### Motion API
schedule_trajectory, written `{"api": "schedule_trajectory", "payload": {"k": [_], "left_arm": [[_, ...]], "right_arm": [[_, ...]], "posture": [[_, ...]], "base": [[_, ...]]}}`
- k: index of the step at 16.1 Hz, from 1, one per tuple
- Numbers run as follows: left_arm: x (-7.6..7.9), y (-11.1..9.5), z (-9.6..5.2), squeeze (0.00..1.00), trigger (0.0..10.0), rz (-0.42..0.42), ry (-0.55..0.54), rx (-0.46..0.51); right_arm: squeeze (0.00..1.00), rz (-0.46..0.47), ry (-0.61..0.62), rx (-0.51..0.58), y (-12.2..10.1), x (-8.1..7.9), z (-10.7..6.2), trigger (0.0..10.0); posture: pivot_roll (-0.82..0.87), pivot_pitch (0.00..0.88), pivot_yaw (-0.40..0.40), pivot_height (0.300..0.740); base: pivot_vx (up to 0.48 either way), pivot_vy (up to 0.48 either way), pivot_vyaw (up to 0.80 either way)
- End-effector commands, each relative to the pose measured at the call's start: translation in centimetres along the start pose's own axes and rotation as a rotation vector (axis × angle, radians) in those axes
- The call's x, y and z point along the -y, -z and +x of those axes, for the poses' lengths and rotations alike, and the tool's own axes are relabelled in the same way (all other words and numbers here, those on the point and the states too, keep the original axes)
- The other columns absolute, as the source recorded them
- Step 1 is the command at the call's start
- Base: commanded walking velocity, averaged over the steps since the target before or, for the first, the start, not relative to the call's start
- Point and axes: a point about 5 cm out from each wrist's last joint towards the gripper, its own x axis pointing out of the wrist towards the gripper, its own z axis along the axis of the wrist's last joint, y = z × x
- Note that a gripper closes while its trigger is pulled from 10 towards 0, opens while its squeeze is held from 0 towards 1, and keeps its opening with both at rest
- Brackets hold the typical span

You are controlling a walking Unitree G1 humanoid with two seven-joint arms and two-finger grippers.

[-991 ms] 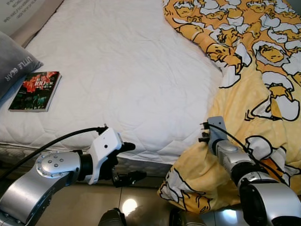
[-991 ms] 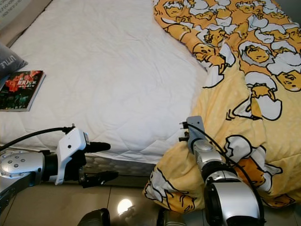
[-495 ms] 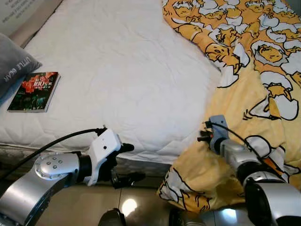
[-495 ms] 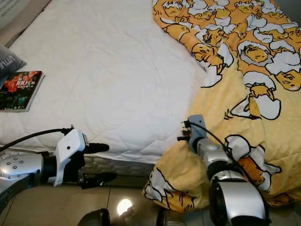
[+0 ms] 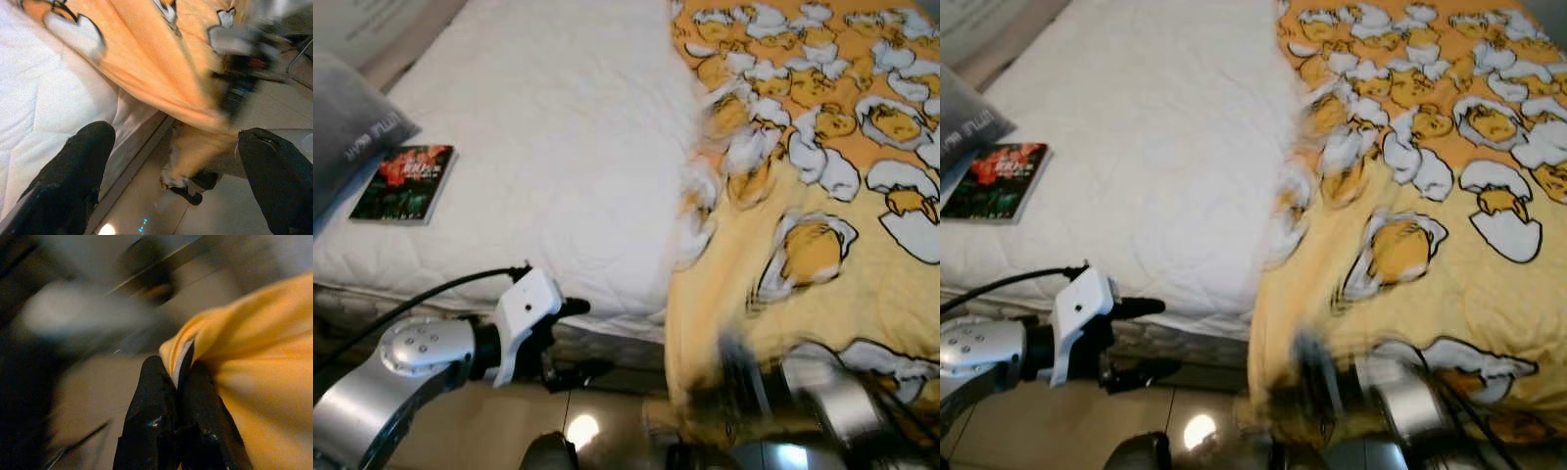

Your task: Clean up the room

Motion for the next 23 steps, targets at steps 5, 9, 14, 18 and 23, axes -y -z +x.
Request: {"api": "schedule_trajectory", "payload": {"k": [5, 9, 14, 18, 23], "left_arm": [[0.1, -0.4, 0.2, 0.47, 10.0, 0.024, 0.012, 0.009], [-0.1, -0.3, 0.4, 0.47, 10.0, 0.030, 0.015, 0.009], [-0.7, 0.2, 0.7, 0.47, 10.0, 0.022, -0.019, 0.028], [-1.0, 1.7, 1.5, 0.47, 10.0, -0.073, -0.121, 0.076], [-3.8, 2.5, 2.7, 0.48, 10.0, -0.220, -0.549, 0.203]], "right_arm": [[0.00, -0.046, -0.071, -0.037, 0.8, -3.4, -0.4, 0.0], [1.00, -0.055, 0.090, 0.027, 0.3, -2.2, 0.4, 10.0], [1.00, -0.122, 0.267, 0.147, -2.3, -1.5, 0.8, 10.0], [1.00, -0.048, 0.558, 0.309, -4.5, -0.3, 0.1, 10.0], [0.00, 0.206, 1.088, 0.524, -4.9, 1.6, -2.4, 10.0]], "posture": [[0.11, 0.138, -0.001, 0.740], [0.11, 0.133, 0.004, 0.740], [0.08, 0.056, -0.009, 0.740], [0.03, 0.000, -0.017, 0.740], [-0.04, 0.000, 0.033, 0.740]], "base": [[0.000, 0.000, 0.00], [0.000, 0.000, 0.00], [0.000, 0.000, 0.00], [0.000, 0.000, 0.00], [0.000, 0.000, 0.00]]}}
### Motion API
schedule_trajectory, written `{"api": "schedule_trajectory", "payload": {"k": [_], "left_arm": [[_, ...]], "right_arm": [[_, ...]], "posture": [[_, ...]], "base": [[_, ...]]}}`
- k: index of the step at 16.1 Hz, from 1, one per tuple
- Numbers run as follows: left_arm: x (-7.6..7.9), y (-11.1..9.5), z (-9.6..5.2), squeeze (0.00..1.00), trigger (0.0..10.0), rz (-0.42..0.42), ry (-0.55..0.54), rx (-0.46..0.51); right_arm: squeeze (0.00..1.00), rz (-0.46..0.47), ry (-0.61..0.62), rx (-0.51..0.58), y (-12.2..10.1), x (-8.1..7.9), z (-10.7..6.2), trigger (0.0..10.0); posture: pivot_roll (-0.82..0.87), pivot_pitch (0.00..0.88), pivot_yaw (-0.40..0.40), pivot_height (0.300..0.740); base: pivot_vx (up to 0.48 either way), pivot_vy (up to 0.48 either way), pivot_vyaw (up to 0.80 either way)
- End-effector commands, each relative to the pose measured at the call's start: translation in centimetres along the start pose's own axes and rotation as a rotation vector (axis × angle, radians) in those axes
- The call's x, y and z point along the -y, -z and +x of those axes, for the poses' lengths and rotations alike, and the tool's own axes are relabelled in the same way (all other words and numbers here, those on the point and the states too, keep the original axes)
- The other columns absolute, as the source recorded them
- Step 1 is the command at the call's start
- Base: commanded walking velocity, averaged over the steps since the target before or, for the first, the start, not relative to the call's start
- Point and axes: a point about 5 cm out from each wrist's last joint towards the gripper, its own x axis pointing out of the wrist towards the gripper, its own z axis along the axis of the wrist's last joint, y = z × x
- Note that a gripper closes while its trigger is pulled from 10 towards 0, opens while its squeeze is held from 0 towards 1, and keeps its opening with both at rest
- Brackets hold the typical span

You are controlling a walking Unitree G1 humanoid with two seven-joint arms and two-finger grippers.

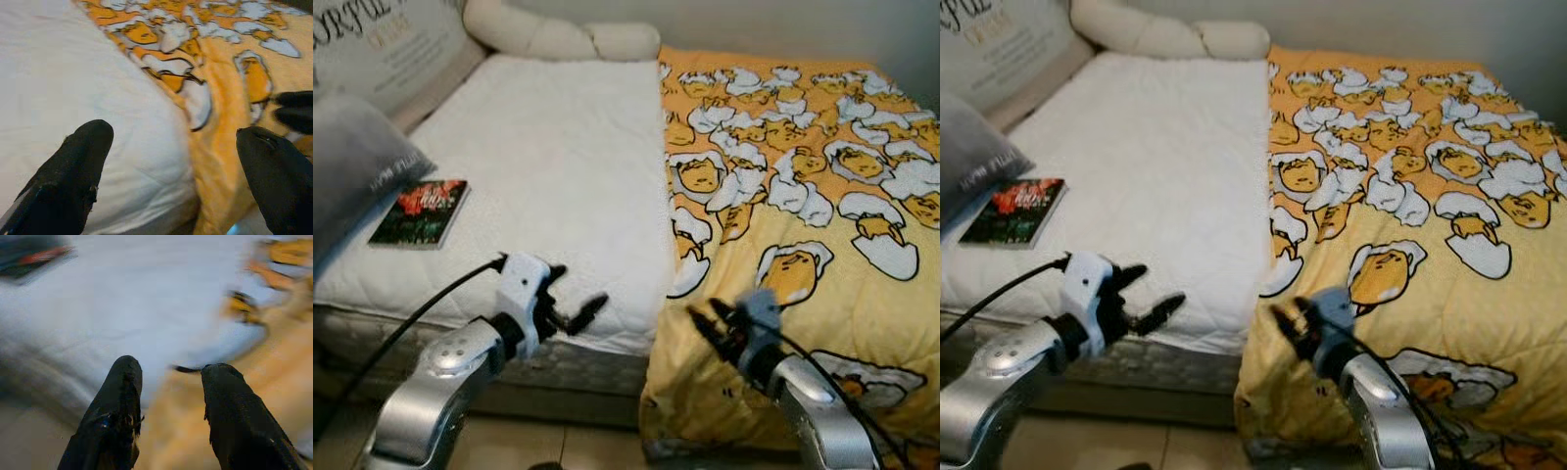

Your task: Clean up the room

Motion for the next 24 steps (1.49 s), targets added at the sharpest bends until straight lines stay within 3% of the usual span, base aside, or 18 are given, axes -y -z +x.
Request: {"api": "schedule_trajectory", "payload": {"k": [1, 4, 8, 13, 20, 24], "left_arm": [[-0.9, 0.1, 0.2, 0.48, 10.0, 0.016, -0.111, 0.003], [-1.7, 0.6, 1.0, 0.48, 10.0, 0.012, -0.220, -0.006], [-2.9, 0.4, 1.5, 0.48, 10.0, 0.005, -0.306, 0.011], [-3.9, 1.3, 0.1, 0.48, 10.0, 0.012, -0.416, -0.004], [-4.1, 1.6, 0.5, 0.48, 10.0, 0.016, -0.428, -0.003], [-4.7, 1.4, 0.7, 0.48, 10.0, 0.013, -0.451, 0.009]], "right_arm": [[0.00, 0.030, 0.172, 0.037, -0.7, 1.3, -0.9, 10.0], [0.00, 0.006, 0.323, 0.075, -1.2, 2.2, -1.7, 10.0], [0.00, -0.012, 0.380, 0.052, -0.7, 2.7, -2.0, 10.0], [0.00, -0.004, 0.393, -0.018, 0.7, 1.9, -1.2, 10.0], [0.00, 0.039, 0.438, -0.031, 1.5, 1.8, -1.3, 10.0], [0.00, 0.058, 0.436, -0.017, 1.2, 1.6, -0.3, 10.0]], "posture": [[-0.07, 0.000, 0.060, 0.740], [-0.10, 0.000, 0.080, 0.740], [-0.09, 0.000, 0.060, 0.740], [-0.04, 0.000, 0.004, 0.740], [-0.04, 0.000, 0.007, 0.740], [-0.04, 0.000, -0.010, 0.740]], "base": [[0.000, -0.465, 0.00], [0.000, -0.480, 0.00], [0.000, -0.480, 0.00], [0.000, -0.480, 0.00], [0.000, -0.480, 0.00], [0.000, -0.480, 0.00]]}}
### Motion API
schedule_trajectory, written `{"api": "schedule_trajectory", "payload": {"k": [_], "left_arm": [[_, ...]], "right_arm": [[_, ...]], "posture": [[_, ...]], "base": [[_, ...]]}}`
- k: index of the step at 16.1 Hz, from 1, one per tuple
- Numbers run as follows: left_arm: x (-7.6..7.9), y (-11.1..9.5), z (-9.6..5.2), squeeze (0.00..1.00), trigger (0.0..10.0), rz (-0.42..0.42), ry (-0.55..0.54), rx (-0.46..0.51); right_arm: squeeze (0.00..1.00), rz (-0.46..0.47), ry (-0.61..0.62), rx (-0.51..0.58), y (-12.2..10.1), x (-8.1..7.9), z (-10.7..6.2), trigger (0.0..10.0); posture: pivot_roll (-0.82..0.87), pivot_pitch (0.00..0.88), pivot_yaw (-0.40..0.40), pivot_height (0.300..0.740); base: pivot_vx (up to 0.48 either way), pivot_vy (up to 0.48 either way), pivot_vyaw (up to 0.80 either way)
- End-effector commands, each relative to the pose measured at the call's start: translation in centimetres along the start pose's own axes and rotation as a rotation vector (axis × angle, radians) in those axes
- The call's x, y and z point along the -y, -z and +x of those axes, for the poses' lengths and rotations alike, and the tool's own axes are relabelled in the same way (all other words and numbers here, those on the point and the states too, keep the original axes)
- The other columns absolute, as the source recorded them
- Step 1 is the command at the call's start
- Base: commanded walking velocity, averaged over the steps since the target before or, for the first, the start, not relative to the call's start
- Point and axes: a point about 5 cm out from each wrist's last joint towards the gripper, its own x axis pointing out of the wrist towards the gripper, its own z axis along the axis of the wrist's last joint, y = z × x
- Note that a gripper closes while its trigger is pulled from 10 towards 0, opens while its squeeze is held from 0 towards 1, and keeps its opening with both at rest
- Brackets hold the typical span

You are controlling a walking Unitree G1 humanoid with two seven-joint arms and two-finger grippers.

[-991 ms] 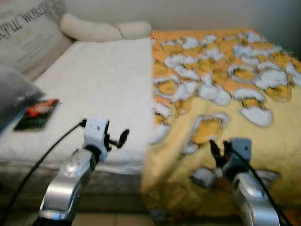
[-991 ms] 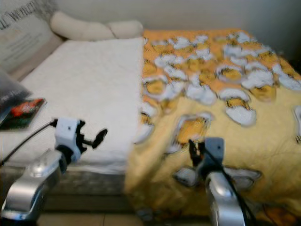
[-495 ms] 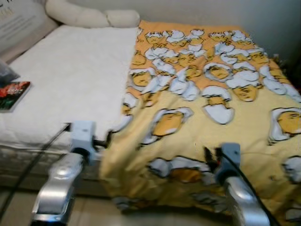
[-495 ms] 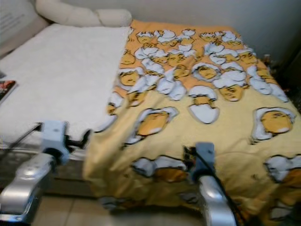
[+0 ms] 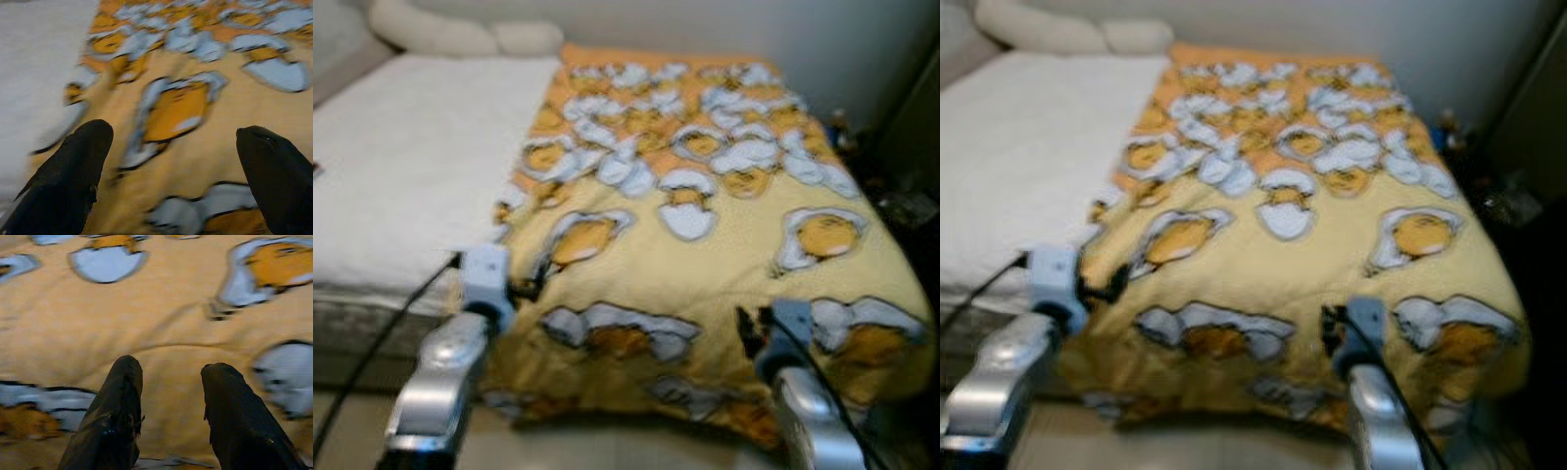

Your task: Clean up the room

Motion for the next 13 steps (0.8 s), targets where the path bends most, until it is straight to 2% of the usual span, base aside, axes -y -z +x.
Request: {"api": "schedule_trajectory", "payload": {"k": [1, 4, 7, 8, 11, 13], "left_arm": [[-0.7, -0.1, 0.1, 0.47, 10.0, 0.010, -0.027, 0.006], [-0.9, -0.2, 0.5, 0.48, 10.0, 0.010, -0.038, 0.011], [-0.4, 0.2, 0.3, 0.48, 10.0, 0.034, -0.006, -0.004], [-0.6, 0.2, 0.6, 0.48, 10.0, 0.077, -0.016, -0.007], [-0.7, -0.1, 0.8, 0.48, 10.0, 0.056, -0.005, 0.002], [-0.5, 0.1, 0.8, 0.46, 10.0, 0.054, 0.008, -0.011]], "right_arm": [[0.00, 0.010, -0.008, 0.023, -0.6, -0.5, 0.3, 10.0], [0.00, 0.021, -0.012, 0.005, -0.3, -0.9, 1.0, 10.0], [0.00, 0.040, 0.008, -0.005, -0.1, -0.8, 1.4, 10.0], [0.00, 0.044, 0.008, -0.003, -0.2, -0.9, 1.6, 10.0], [0.00, 0.043, 0.004, 0.005, -0.3, -1.3, 1.9, 10.0], [0.00, 0.054, 0.008, 0.000, 0.0, -1.3, 1.9, 10.0]], "posture": [[-0.04, 0.000, -0.014, 0.740], [-0.04, 0.000, -0.019, 0.740], [-0.02, 0.000, -0.026, 0.740], [-0.03, 0.000, -0.026, 0.740], [-0.04, 0.000, -0.016, 0.740], [-0.02, 0.000, -0.027, 0.740]], "base": [[0.000, -0.480, 0.00], [0.000, -0.460, 0.00], [0.000, -0.440, 0.00], [0.000, -0.409, 0.00], [0.000, -0.360, 0.00], [0.000, 0.000, -0.80]]}}
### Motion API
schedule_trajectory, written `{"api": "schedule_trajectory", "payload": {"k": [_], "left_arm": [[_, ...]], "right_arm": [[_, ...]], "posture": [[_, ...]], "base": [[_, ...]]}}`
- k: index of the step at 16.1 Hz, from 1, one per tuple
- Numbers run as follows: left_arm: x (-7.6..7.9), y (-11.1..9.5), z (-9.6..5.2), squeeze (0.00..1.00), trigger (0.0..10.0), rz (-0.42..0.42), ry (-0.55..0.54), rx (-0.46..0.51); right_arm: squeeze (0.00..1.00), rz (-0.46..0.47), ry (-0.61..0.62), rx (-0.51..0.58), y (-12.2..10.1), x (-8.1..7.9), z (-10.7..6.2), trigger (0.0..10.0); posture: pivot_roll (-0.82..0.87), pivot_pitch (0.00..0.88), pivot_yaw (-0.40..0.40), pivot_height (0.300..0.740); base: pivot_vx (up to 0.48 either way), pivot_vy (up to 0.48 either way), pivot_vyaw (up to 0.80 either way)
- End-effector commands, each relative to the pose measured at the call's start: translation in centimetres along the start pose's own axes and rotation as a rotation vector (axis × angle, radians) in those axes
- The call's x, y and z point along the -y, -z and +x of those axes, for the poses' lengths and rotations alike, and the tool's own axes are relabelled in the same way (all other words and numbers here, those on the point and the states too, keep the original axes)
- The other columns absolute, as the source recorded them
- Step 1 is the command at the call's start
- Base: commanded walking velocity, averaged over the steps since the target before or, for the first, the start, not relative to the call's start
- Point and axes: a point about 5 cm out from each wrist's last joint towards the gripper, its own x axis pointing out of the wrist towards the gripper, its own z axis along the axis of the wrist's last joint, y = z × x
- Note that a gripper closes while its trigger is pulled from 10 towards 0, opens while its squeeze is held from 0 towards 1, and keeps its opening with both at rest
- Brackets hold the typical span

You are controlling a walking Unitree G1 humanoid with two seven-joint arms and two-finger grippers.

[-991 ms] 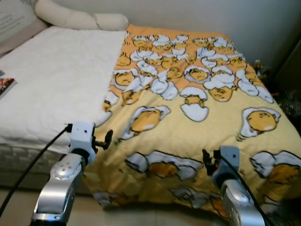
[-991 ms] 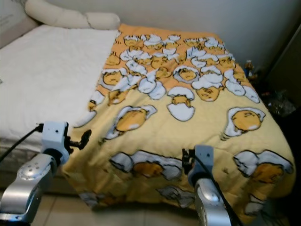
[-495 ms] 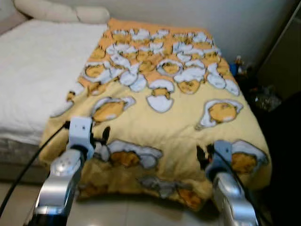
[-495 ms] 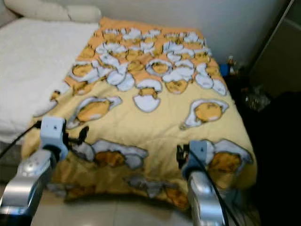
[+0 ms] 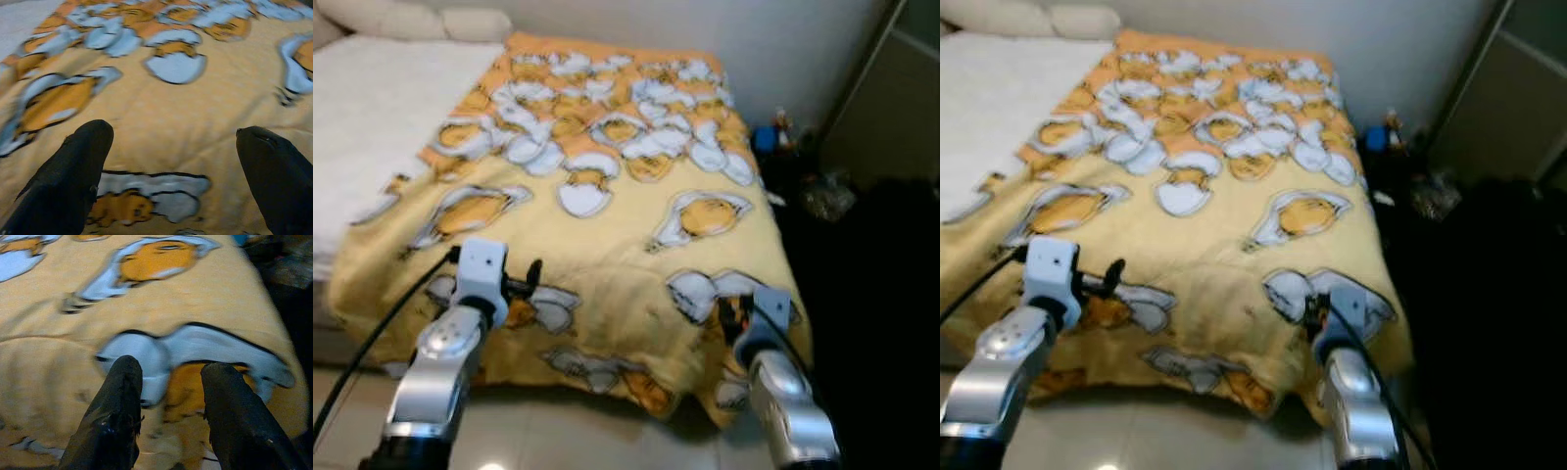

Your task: Clean up the room

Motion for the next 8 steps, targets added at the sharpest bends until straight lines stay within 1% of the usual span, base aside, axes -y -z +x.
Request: {"api": "schedule_trajectory", "payload": {"k": [1, 4, 8], "left_arm": [[1.09, -0.17, 0.14, 0.46, 10.0, 0.009, 0.046, 0.005], [0.57, -0.22, 0.12, 0.47, 10.0, 0.049, 0.024, 0.023], [0.95, -0.35, 0.35, 0.47, 10.0, 0.019, 0.042, 0.023]], "right_arm": [[0.00, 0.011, 0.051, -0.031, 0.98, 1.35, -0.42, 10.0], [0.00, 0.015, 0.063, -0.041, 1.33, 1.45, -0.42, 10.0], [0.00, 0.006, 0.076, -0.043, 1.47, 1.87, -0.41, 10.0]], "posture": [[-0.01, 0.000, -0.031, 0.740], [-0.01, 0.000, -0.030, 0.740], [-0.02, 0.000, -0.037, 0.740]], "base": [[0.000, 0.000, -0.80], [0.000, 0.000, -0.80], [0.000, 0.000, -0.80]]}}
